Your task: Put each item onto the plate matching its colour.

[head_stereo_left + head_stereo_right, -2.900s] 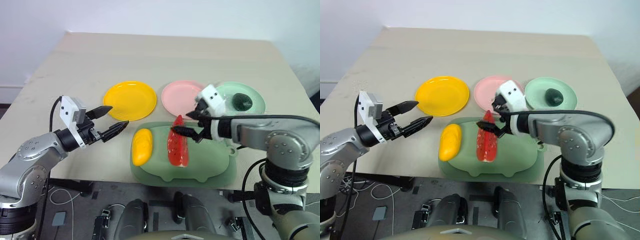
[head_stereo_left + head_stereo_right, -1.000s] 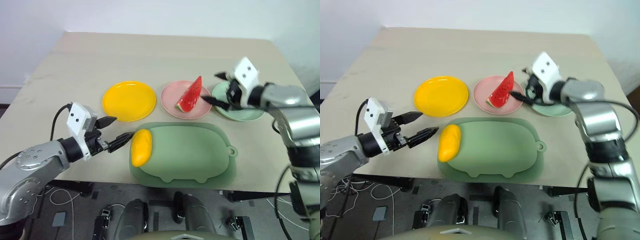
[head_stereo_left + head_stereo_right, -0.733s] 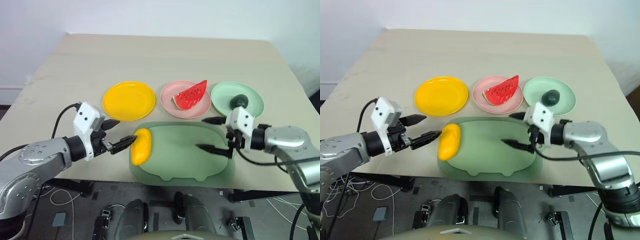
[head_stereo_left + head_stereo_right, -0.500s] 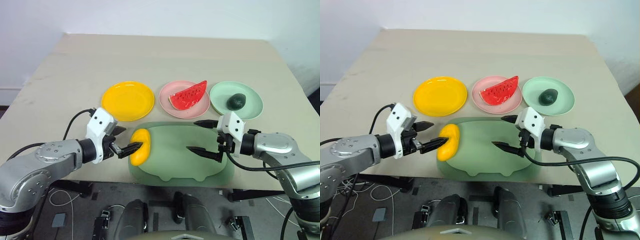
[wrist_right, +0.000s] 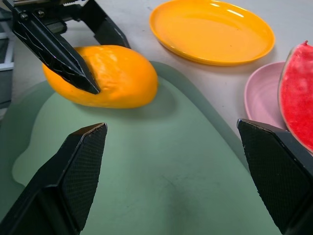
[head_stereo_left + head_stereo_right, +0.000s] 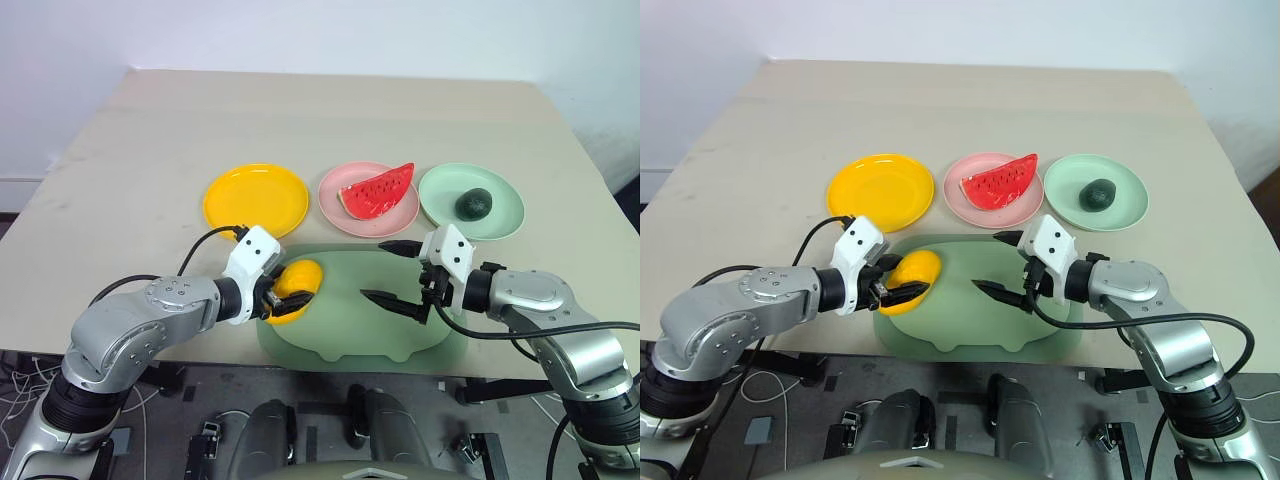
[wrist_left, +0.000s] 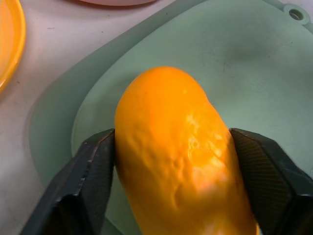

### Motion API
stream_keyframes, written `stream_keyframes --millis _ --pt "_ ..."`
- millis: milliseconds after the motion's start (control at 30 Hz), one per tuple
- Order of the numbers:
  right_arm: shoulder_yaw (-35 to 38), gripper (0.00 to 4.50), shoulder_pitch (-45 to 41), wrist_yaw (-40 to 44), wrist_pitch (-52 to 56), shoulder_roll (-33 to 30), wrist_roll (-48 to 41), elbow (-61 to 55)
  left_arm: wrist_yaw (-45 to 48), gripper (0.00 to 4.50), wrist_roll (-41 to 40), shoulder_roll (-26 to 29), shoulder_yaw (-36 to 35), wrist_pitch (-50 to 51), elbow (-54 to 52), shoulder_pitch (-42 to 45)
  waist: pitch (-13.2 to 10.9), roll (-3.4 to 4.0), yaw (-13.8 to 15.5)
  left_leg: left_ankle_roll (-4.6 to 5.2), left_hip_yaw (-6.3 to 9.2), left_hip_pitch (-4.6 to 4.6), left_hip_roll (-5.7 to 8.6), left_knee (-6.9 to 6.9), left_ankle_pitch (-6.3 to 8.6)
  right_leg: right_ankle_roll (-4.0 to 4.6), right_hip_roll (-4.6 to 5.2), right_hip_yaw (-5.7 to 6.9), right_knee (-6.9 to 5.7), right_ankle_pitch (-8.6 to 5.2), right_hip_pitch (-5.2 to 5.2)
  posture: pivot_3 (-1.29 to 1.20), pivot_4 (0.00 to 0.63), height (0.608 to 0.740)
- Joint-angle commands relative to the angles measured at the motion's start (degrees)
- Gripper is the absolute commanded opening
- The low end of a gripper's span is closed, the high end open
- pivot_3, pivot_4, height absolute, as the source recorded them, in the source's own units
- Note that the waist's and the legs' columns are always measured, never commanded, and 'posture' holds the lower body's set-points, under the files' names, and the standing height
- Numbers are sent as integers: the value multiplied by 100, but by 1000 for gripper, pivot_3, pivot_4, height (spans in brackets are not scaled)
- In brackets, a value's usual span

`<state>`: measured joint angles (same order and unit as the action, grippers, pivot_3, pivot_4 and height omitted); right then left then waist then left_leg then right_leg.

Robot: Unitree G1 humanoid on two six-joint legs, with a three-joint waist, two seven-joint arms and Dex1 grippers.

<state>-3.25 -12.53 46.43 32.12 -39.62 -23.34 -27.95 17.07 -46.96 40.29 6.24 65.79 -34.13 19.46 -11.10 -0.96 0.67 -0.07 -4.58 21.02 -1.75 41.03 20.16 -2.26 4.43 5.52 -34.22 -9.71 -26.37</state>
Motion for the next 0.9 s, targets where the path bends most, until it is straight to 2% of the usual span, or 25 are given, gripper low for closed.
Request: stream_keyframes --millis 33,167,267,333,467,567,800,833,900 --pt "22 4500 -125 -69 -51 29 28 -129 40 3252 338 287 -105 108 95 -136 0 0 -10 0 0 0 -1 0 0 0 -1 0 0 0 0 0 150 740" --pt "-15 4500 -202 -119 -85 52 100 -33 42 3252 329 192 -420 16 204 18 0 0 -8 0 -1 -1 -2 -1 0 0 -3 -1 0 0 -1 0 150 740" --pt "-1 4500 -293 -138 -106 45 158 104 -188 3246 371 -105 -1075 -289 741 585 -3 -4 13 0 0 2 -1 3 0 0 -2 0 -1 0 -2 0 150 740" --pt "7 4500 -344 -129 -129 48 181 189 -276 3246 665 -122 -1201 -478 1240 973 -5 -9 23 -1 6 15 1 10 -2 0 -3 8 -1 2 -5 0 150 740" --pt "-45 4500 -454 -146 -161 114 252 325 -288 3246 1837 38 -697 -1169 2703 1739 -5 -9 14 -1 2 19 7 9 -2 -1 1 7 4 3 -6 0 150 740" --pt "-87 4500 -464 -199 -200 160 343 391 -107 3246 2471 -170 -243 -1677 3770 2240 -5 -9 11 -22 -10 18 9 7 -14 -2 2 8 7 3 -6 0 150 740" --pt "108 4500 -264 -457 -125 191 454 314 469 3246 2918 -750 -126 -2257 5013 2721 -6 -12 14 -25 -15 32 9 8 -15 -4 7 16 9 4 -12 0 150 740" --pt "132 4500 -230 -474 -115 184 451 293 519 3963 2984 -776 -107 -2299 5080 2741 -6 -12 11 -25 -15 31 9 8 -16 -5 7 15 8 4 -11 0 150 740" --pt "170 4500 -135 -524 -91 162 448 219 627 4483 3050 -828 -137 -2345 5151 2766 -6 -12 0 -25 -16 27 8 8 -16 -5 8 15 6 4 -11 0 150 740"
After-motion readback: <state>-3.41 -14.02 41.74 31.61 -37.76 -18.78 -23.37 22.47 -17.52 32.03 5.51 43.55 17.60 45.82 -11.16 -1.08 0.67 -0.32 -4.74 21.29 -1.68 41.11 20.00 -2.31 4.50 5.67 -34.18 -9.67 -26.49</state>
